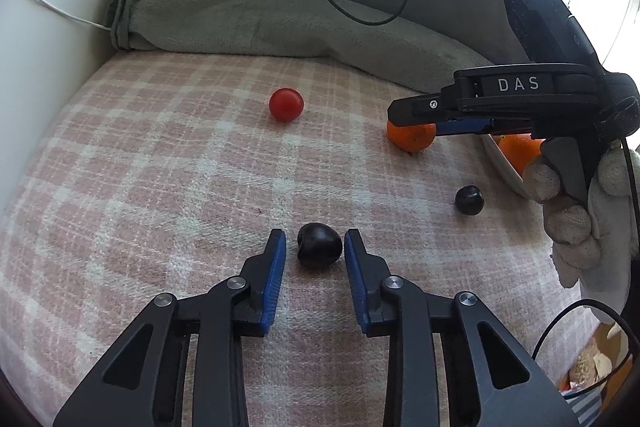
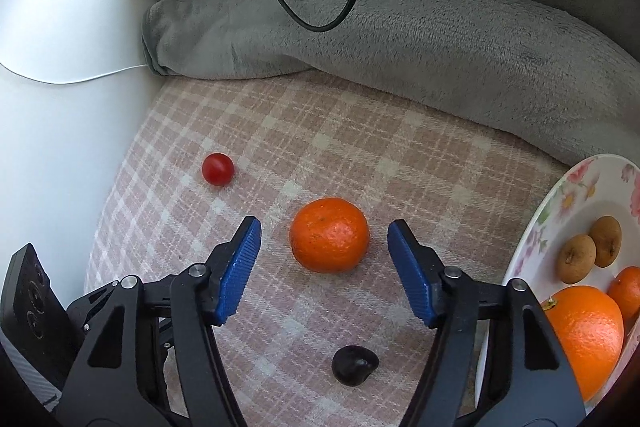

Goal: Organize fruits
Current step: 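Grasp a dark plum with the left tool while the right tool grasps a tangerine, then carry the plum with the left tool while the right tool carries the tangerine over the bowl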

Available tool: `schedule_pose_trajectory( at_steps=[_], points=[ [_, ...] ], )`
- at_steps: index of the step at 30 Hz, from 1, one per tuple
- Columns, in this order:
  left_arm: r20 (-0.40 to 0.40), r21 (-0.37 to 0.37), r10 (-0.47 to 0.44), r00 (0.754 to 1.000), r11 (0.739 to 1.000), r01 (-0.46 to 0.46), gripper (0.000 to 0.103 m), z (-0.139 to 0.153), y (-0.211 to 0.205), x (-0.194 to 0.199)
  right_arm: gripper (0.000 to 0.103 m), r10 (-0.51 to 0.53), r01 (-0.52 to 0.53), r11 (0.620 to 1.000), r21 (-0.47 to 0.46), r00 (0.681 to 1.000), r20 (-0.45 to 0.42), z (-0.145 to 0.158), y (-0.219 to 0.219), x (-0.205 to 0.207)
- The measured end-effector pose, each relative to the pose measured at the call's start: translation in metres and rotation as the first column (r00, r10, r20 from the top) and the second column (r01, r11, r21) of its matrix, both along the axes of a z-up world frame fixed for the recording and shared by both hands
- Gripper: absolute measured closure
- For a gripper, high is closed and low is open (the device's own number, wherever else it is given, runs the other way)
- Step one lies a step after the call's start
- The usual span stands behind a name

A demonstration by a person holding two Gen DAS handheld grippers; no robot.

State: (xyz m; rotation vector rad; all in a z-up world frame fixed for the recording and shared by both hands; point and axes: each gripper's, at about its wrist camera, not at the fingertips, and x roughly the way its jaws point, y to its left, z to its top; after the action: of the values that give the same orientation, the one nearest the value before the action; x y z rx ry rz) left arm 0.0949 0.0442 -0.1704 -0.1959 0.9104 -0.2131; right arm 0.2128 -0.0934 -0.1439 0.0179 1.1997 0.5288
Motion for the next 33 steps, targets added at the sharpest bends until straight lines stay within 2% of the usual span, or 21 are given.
schedule_pose_trajectory(
  at_steps=[4, 8, 20, 33],
  points=[
    [0.002, 0.002, -0.003, 1.0, 1.0, 0.003, 0.079, -0.001, 0.001, 0.0, 0.044, 0.01, -0.01, 1.0, -0.018, 1.0, -0.001, -0.002, 0.004, -0.001],
    [0.004, -0.002, -0.005, 1.0, 1.0, 0.005, 0.082, 0.0, 0.001, 0.0, 0.058, 0.009, -0.009, 0.999, -0.032, 1.0, -0.003, -0.004, 0.004, -0.001],
    [0.01, -0.002, -0.006, 1.0, 1.0, 0.006, 0.083, 0.003, 0.001, -0.004, 0.06, 0.015, -0.015, 1.0, -0.01, 1.0, 0.014, 0.003, 0.001, -0.006],
    [0.045, -0.01, -0.031, 0.999, 0.999, 0.031, 0.083, 0.019, -0.01, -0.016, 0.061, -0.012, 0.007, 0.999, 0.039, 0.994, 0.109, 0.05, -0.035, -0.023]
  ],
)
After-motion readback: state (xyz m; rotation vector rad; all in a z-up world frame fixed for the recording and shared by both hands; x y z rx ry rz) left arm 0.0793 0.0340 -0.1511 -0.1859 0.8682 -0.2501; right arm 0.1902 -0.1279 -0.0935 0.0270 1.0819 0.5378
